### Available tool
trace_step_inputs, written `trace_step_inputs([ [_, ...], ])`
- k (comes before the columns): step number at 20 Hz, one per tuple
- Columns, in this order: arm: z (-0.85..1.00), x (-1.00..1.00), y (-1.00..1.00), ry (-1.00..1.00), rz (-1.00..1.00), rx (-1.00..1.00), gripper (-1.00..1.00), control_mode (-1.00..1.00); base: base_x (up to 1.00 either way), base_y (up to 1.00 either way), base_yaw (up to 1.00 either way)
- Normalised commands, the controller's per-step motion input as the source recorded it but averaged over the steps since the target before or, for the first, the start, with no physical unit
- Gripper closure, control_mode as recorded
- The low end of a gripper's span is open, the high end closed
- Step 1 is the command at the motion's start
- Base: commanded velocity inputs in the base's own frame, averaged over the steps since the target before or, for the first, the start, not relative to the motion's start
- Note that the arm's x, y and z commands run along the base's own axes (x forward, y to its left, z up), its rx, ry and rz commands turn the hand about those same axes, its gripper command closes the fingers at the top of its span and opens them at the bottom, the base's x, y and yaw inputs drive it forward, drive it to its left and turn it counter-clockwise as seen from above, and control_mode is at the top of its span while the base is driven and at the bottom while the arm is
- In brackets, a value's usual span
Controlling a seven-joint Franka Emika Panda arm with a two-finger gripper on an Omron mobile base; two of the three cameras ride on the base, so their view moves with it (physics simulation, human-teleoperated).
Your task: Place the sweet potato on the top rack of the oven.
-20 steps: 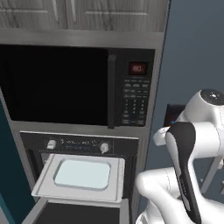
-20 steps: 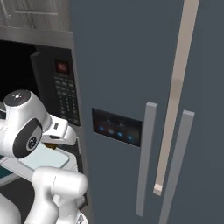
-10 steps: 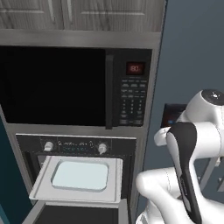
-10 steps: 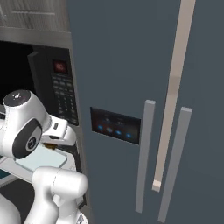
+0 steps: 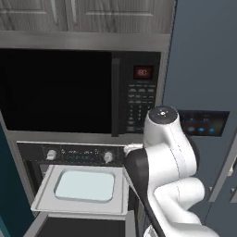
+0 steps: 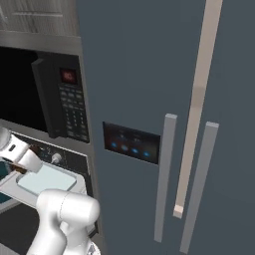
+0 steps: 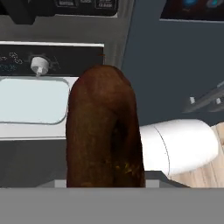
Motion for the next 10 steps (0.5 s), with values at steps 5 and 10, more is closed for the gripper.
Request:
trace_step_inputs([
  [5,-0.57,-0.07,0.58,0.19,0.1,0.05,1.0,-1.0,0.0,0.0,0.0],
  [10,-0.32,0.02,0.79,0.09,-0.05,-0.21,1.0,-1.0,0.0,0.0,0.0],
])
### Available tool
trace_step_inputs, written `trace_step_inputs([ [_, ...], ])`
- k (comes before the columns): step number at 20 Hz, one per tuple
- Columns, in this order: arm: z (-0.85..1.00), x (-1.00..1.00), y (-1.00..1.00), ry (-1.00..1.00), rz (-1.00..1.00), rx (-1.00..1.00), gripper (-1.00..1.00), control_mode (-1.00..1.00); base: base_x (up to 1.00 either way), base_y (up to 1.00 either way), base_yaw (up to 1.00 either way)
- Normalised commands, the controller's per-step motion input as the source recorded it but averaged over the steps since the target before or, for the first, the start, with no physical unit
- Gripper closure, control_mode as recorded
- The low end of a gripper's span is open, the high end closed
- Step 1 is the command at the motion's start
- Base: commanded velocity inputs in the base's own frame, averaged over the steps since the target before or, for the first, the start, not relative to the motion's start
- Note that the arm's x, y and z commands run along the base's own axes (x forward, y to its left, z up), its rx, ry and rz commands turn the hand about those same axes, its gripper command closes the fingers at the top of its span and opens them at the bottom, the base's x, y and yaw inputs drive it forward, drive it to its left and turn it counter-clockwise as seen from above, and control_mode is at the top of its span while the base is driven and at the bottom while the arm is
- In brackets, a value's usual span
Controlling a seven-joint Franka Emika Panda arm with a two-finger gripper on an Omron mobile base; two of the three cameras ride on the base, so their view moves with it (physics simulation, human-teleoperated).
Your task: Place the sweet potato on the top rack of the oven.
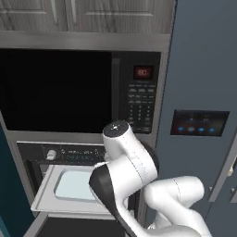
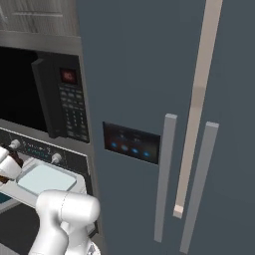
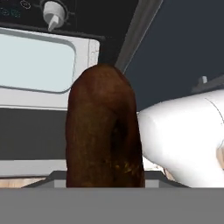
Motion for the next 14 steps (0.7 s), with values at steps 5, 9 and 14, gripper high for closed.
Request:
trace_step_inputs([
  [5,-0.7,0.09,1.0,0.11,0.0,-0.28,1.0,-1.0,0.0,0.0,0.0],
  [9,-0.58,0.62,0.96,0.14,-0.02,-0.24,1.0,-1.0,0.0,0.0,0.0],
  [14,-0.64,0.36,0.91,0.0,-0.19,-0.17,1.0,-1.0,0.0,0.0,0.0],
])
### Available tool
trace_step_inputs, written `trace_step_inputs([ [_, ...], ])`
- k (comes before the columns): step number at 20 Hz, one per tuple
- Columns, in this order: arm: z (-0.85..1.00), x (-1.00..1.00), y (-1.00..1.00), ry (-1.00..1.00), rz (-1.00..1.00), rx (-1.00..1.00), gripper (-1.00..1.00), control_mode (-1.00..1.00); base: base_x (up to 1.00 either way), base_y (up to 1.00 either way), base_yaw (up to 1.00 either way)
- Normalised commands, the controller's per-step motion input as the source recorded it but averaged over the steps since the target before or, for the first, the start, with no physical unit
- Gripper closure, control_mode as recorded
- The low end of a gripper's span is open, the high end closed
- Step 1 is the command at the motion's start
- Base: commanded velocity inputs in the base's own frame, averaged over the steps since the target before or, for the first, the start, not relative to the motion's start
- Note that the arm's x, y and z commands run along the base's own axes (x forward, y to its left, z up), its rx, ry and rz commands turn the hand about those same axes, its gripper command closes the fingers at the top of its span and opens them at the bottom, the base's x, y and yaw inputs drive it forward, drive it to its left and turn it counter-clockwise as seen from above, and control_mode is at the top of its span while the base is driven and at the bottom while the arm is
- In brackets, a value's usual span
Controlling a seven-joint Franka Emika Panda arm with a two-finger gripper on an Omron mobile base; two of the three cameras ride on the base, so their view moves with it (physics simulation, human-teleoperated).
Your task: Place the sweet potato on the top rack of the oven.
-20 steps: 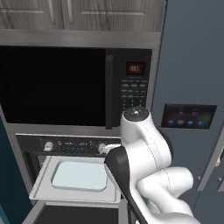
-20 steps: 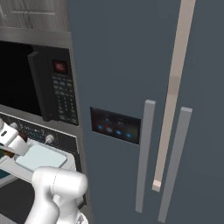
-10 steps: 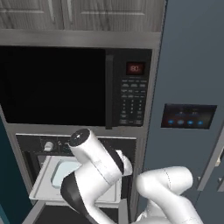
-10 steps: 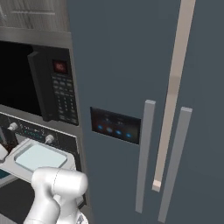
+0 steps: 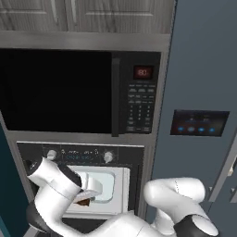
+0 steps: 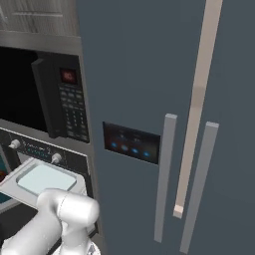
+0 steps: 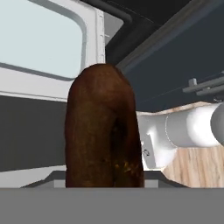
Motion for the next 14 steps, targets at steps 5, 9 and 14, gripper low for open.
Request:
trace_step_inputs([
  [5,-0.4,0.4,0.59,-0.02,-0.23,-0.11,1.0,-1.0,0.0,0.0,0.0],
  [9,-0.27,0.81,-0.09,-0.32,-0.05,0.08,1.0,-1.0,0.0,0.0,0.0],
  [14,-0.46,0.36,-0.86,-0.26,0.26,0.19,1.0,-1.0,0.0,0.0,0.0],
])
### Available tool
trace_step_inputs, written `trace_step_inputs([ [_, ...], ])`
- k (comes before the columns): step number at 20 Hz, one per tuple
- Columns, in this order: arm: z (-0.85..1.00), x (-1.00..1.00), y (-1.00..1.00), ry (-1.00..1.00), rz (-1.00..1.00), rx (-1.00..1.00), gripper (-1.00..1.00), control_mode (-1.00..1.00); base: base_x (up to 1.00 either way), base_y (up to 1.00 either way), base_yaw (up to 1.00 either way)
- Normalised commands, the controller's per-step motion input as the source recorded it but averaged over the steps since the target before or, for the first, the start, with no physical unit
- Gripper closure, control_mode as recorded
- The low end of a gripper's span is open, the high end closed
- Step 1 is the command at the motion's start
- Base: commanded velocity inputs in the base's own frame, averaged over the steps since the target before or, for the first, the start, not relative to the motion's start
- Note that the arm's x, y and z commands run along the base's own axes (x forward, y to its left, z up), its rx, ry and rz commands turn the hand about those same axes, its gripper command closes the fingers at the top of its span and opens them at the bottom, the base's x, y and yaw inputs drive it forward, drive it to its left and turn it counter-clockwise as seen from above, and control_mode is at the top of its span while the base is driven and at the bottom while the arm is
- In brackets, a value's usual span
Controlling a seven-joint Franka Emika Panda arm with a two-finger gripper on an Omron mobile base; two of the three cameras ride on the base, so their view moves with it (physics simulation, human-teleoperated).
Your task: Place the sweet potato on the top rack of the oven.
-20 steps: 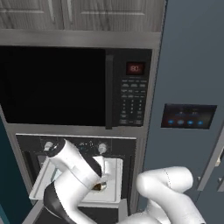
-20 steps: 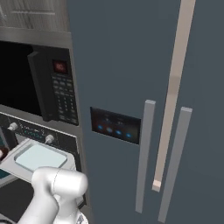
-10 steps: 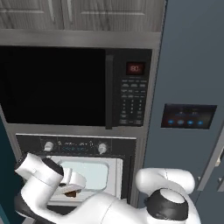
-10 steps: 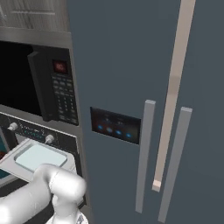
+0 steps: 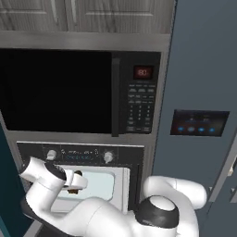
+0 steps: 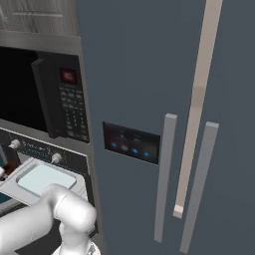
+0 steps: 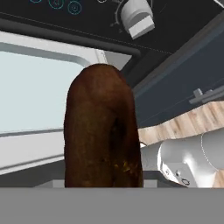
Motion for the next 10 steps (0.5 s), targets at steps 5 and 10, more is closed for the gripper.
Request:
trace_step_inputs([
  [5,-0.16,-0.05,-0.54,-0.09,0.34,0.02,1.0,-1.0,0.0,0.0,0.0],
  [10,-0.35,0.0,-0.05,0.0,0.08,0.01,1.0,-1.0,0.0,0.0,0.0],
])
